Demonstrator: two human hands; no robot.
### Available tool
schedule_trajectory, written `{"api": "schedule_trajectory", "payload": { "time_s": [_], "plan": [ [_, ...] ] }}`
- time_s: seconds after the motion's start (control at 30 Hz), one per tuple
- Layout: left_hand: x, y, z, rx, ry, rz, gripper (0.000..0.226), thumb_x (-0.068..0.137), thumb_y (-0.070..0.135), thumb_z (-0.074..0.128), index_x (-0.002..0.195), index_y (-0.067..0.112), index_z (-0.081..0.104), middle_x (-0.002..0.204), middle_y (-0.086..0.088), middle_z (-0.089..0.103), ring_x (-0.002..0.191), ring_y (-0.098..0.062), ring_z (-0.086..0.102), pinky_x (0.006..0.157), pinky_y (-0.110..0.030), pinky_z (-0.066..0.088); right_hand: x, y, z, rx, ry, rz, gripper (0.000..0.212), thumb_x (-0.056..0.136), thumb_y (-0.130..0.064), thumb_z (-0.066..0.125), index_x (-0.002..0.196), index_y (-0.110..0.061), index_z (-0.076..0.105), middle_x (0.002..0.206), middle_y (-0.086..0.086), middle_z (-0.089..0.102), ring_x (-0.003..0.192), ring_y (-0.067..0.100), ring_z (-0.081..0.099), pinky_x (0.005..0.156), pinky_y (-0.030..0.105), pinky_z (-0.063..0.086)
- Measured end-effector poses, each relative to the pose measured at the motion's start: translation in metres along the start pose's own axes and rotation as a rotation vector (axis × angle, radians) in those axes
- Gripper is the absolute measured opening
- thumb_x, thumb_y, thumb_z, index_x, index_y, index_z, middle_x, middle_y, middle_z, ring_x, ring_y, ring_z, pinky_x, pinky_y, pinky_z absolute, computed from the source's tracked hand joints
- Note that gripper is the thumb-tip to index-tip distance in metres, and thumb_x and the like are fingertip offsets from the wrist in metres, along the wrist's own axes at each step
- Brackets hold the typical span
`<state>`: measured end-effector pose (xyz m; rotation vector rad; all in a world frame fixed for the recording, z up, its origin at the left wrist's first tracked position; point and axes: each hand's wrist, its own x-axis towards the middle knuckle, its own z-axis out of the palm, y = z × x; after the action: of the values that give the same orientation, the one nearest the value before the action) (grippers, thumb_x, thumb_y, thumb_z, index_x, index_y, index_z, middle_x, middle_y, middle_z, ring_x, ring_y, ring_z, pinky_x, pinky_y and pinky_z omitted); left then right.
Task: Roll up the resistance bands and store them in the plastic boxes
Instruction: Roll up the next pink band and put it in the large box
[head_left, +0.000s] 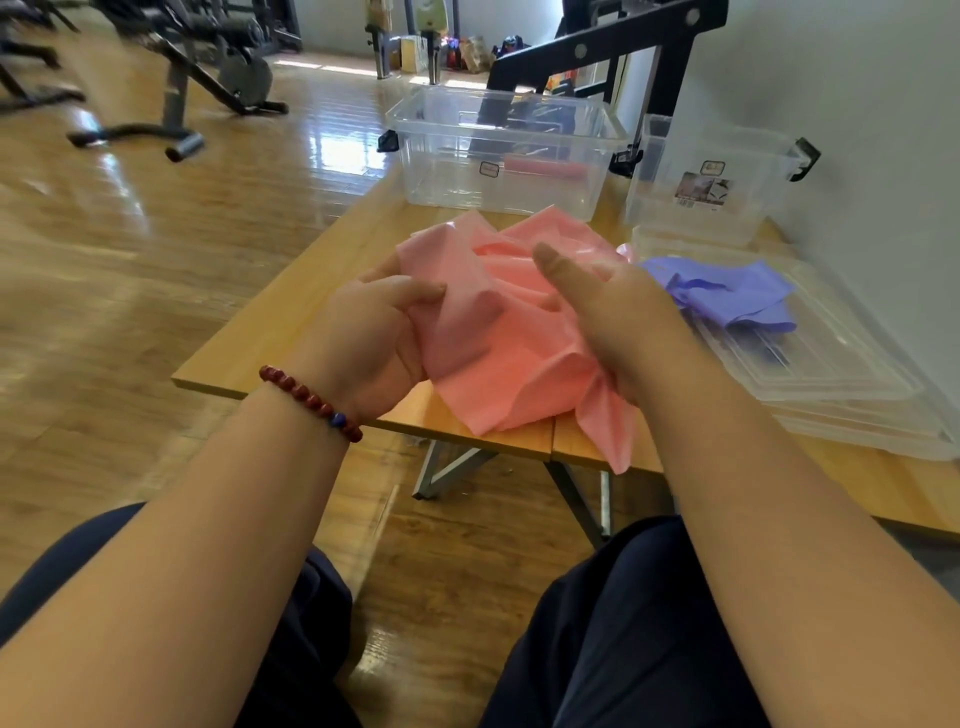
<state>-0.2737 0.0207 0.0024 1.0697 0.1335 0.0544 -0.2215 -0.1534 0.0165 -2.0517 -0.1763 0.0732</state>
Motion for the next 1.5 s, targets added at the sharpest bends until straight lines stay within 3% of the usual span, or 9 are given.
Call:
{"api": "schedule_trajectory", "payload": {
  "time_s": [0.23,0.33,0.43,0.6,0.77,0.87,0.93,1.23,1.5],
  "plan": [
    [-0.002,0.018,0.000,0.037,-0.091,-0.023,0.044,0.095,-0.002,0.034,0.134,0.005,0.052,0.124,-0.024,0.063,0.100,-0.030,0.066,0.089,-0.043,0.056,0.002,-0.017,0.036,0.407,-0.271,0.308,0.054,0.079,-0.061,0.071,0.103,-0.012,0.066,0.104,0.012,0.073,0.097,0.034,0.069,0.093,0.051,0.054],
    [-0.001,0.019,-0.007,0.115,-0.005,-0.005,0.034,0.099,0.007,0.043,0.130,0.009,0.057,0.118,-0.022,0.067,0.100,-0.030,0.069,0.087,-0.048,0.057,0.005,-0.014,0.039,0.631,-0.220,0.389,0.027,0.085,-0.029,0.076,0.093,-0.004,0.068,0.098,0.014,0.073,0.083,0.032,0.069,0.093,0.049,0.055],
    [0.001,0.012,-0.015,0.272,0.196,0.101,0.018,0.096,0.008,0.056,0.109,0.015,0.067,0.098,-0.011,0.072,0.090,-0.025,0.071,0.075,-0.046,0.061,0.006,-0.010,0.036,0.669,-0.170,0.426,0.020,0.086,-0.025,0.074,0.086,-0.007,0.065,0.087,0.011,0.070,0.073,0.026,0.066,0.088,0.046,0.056],
    [0.000,0.003,-0.023,0.406,0.260,0.164,0.026,0.095,0.007,0.056,0.098,0.028,0.072,0.109,-0.008,0.070,0.102,-0.025,0.065,0.083,-0.042,0.057,0.003,-0.007,0.032,0.638,-0.197,0.424,0.054,0.074,-0.048,0.079,0.109,-0.011,0.061,0.101,0.013,0.073,0.089,0.033,0.072,0.086,0.052,0.057],
    [0.001,0.008,-0.019,0.083,0.168,-0.187,0.036,0.092,0.020,0.054,0.123,0.002,0.060,0.115,-0.014,0.065,0.101,-0.030,0.066,0.085,-0.042,0.055,0.002,-0.002,0.028,0.598,-0.101,0.204,0.011,0.087,-0.020,0.073,0.095,-0.014,0.067,0.085,0.004,0.071,0.076,0.020,0.069,0.071,0.035,0.059],
    [0.006,0.013,-0.011,0.004,0.135,-0.352,0.052,0.093,0.047,0.054,0.106,-0.003,0.062,0.104,-0.012,0.069,0.102,-0.026,0.066,0.097,-0.038,0.050,0.003,0.001,0.025,0.489,-0.071,0.031,0.009,0.091,-0.023,0.069,0.099,-0.028,0.066,0.095,-0.007,0.072,0.093,0.019,0.069,0.085,0.039,0.058],
    [0.013,0.014,-0.005,0.013,0.103,-0.386,0.051,0.094,0.052,0.052,0.095,0.003,0.068,0.095,-0.009,0.072,0.087,-0.022,0.072,0.087,-0.036,0.055,0.000,0.004,0.023,0.462,-0.129,-0.008,0.014,0.093,-0.024,0.067,0.102,-0.034,0.064,0.101,-0.010,0.069,0.096,0.017,0.066,0.088,0.040,0.057],
    [0.033,-0.009,0.005,0.192,0.337,-0.119,0.020,0.097,0.003,0.052,0.090,0.015,0.066,0.084,-0.006,0.062,0.068,-0.013,0.057,0.057,-0.024,0.052,-0.011,0.028,0.002,0.435,-0.077,-0.064,0.017,0.092,-0.021,0.066,0.083,-0.035,0.071,0.105,-0.013,0.061,0.094,0.009,0.060,0.075,0.024,0.055],
    [0.037,-0.007,0.004,0.204,0.297,0.072,0.040,0.092,-0.007,0.054,0.107,0.027,0.068,0.113,-0.008,0.069,0.110,-0.025,0.065,0.091,-0.034,0.055,0.004,0.036,-0.006,0.429,0.025,-0.015,0.014,0.095,-0.020,0.063,0.100,-0.033,0.066,0.102,-0.005,0.065,0.085,0.012,0.063,0.068,0.023,0.057]
  ]
}}
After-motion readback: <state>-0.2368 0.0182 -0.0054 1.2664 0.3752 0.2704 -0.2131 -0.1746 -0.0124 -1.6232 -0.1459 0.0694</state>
